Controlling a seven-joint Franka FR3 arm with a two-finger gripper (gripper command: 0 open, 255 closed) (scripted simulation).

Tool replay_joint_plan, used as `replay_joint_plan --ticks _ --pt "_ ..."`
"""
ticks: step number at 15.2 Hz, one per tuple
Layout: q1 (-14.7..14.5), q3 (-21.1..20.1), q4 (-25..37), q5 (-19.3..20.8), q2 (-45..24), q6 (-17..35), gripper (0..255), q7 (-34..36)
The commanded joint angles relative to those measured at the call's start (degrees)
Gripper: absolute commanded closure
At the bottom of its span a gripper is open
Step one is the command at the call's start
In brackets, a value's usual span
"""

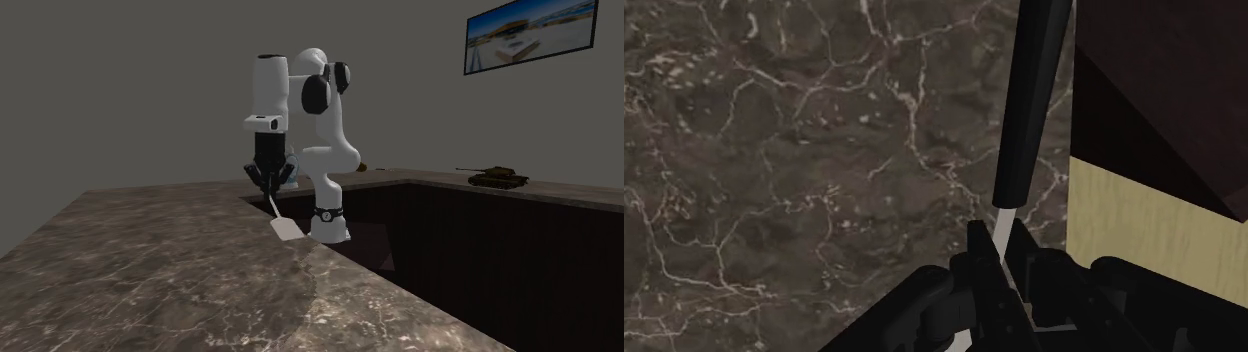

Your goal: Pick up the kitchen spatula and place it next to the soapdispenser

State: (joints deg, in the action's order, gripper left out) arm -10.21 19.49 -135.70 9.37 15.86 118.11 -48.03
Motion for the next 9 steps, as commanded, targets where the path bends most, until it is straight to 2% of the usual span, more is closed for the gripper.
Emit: replay_joint_plan --ticks 1,9 --pt "0.0 -0.2 0.9 0.1 0.7 -1.7 255 0.1" --pt "-0.1 -0.9 5.5 0.0 2.7 -8.1 255 0.0"
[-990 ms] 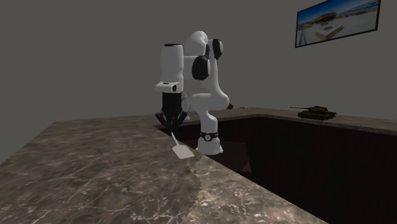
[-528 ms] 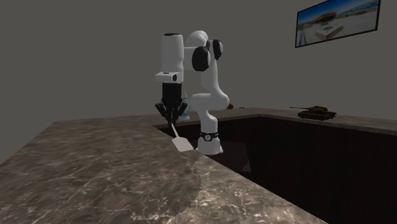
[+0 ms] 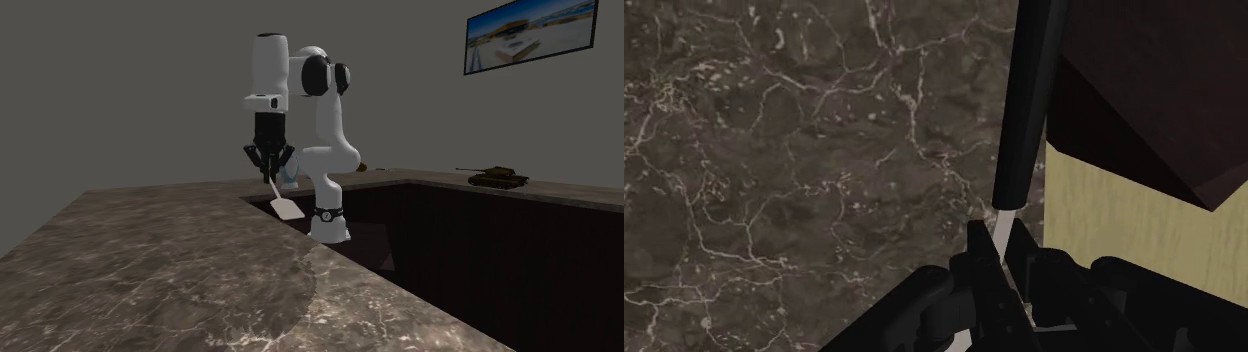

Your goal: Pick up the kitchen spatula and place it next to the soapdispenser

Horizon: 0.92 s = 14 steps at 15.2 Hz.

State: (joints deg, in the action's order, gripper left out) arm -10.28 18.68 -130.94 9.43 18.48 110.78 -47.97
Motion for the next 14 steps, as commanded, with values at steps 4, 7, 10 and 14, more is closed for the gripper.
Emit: replay_joint_plan --ticks 4,7,10,14 --pt "-0.1 -0.4 3.3 -0.1 0.7 -3.9 255 -0.1" --pt "-0.2 -0.6 5.3 -0.2 1.0 -6.3 255 -0.2" --pt "-0.2 -0.8 7.4 -0.3 1.2 -8.6 255 -0.3" --pt "-0.3 -1.0 10.4 -0.5 1.3 -11.7 255 -0.5"
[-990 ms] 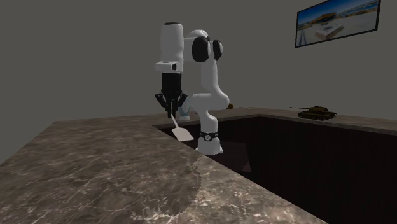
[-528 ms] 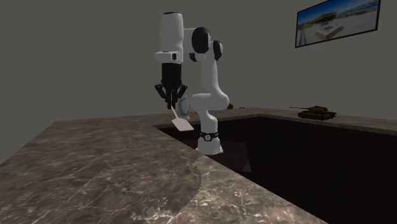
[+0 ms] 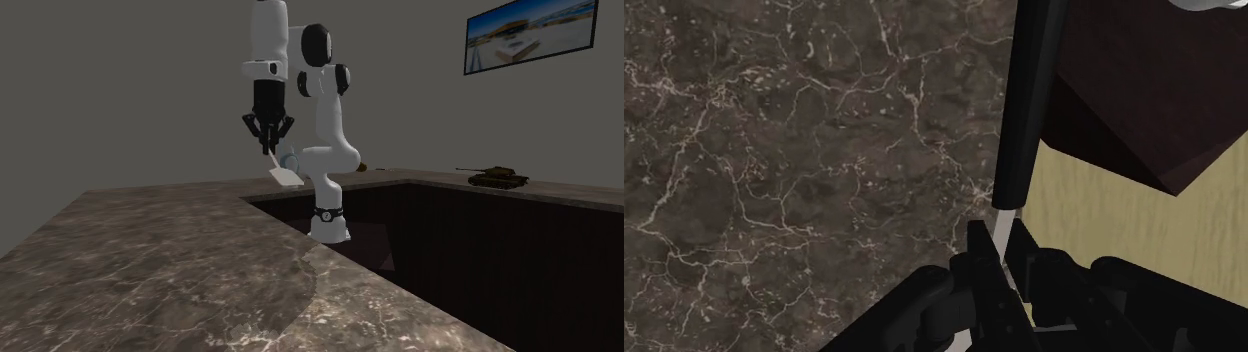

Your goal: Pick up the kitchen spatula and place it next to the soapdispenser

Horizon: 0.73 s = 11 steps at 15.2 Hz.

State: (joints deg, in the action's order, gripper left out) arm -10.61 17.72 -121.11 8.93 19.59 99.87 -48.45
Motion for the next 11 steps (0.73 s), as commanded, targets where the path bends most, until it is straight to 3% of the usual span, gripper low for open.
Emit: replay_joint_plan --ticks 1,11 --pt "0.0 -0.1 1.3 0.0 0.2 -1.5 255 -0.1" --pt "-0.3 -0.6 9.8 -0.5 -0.7 -9.2 255 -0.7"
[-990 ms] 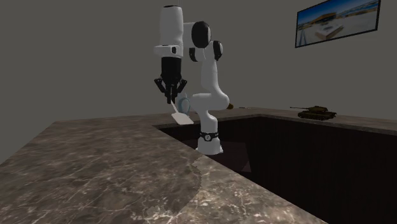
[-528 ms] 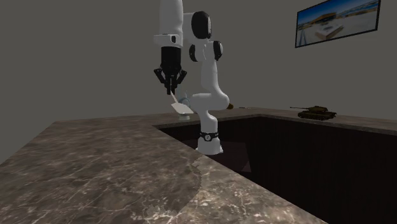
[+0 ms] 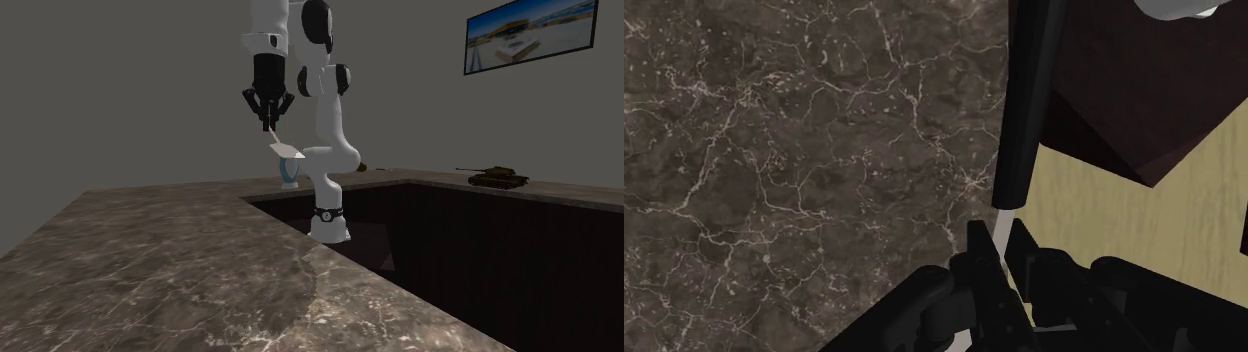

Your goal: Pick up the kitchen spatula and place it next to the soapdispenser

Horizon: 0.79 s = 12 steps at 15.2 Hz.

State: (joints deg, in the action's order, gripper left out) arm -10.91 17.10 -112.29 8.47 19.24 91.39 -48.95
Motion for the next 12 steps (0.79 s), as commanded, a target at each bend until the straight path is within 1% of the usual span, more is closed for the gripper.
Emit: replay_joint_plan --ticks 1,9,12 --pt "0.0 0.0 1.9 -0.1 -0.5 -1.5 255 -0.3" --pt "-0.2 -0.1 9.4 -0.6 -2.1 -7.3 255 -0.9" --pt "0.8 0.1 4.1 1.2 4.0 -7.9 255 -1.8"
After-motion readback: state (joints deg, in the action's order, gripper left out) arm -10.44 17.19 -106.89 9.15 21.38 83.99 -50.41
